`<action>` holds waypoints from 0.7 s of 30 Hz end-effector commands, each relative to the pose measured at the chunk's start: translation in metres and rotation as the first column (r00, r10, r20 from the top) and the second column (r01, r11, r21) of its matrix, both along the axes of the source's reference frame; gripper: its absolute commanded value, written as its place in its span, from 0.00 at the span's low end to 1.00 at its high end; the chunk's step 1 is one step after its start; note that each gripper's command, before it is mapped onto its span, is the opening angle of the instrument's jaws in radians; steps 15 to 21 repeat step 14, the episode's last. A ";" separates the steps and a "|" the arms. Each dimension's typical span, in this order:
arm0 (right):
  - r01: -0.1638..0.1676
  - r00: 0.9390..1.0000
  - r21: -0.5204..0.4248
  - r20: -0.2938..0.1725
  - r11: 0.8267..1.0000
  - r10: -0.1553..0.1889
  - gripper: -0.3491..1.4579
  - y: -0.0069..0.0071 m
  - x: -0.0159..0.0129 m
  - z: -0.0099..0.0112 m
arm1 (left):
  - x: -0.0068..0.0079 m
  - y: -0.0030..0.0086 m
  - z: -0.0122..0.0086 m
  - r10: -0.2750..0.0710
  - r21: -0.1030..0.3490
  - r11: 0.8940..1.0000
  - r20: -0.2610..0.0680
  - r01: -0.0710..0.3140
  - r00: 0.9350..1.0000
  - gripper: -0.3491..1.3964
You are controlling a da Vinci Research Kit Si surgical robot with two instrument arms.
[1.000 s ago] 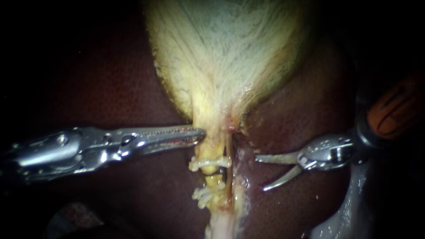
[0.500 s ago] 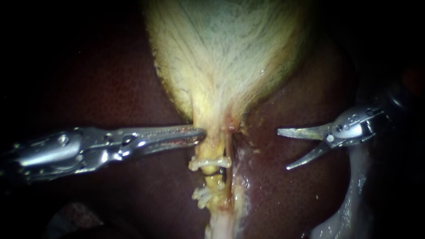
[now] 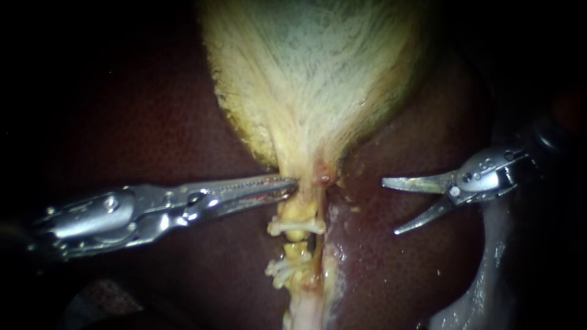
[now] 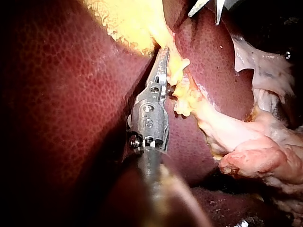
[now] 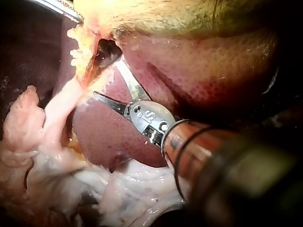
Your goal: Go back from the cut left tube
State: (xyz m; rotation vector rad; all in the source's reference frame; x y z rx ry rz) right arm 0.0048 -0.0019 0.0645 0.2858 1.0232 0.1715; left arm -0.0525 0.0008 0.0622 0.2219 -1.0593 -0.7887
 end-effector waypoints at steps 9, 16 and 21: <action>0.003 1.000 -0.005 -0.001 1.000 -0.003 0.93 0.0000 0.0000 0.0000 | 0.0000 0.0000 0.0000 0.001 0.000 1.000 0.000 -0.001 1.000 0.20; 0.002 1.000 -0.005 0.000 1.000 -0.002 0.94 0.0000 0.0000 0.0000 | -0.0001 0.0000 0.0000 0.001 0.000 1.000 0.000 -0.001 1.000 0.20; 0.002 1.000 -0.005 0.000 1.000 -0.002 0.94 0.0000 0.0000 0.0000 | -0.0001 0.0000 0.0000 0.001 0.000 1.000 0.000 -0.001 1.000 0.20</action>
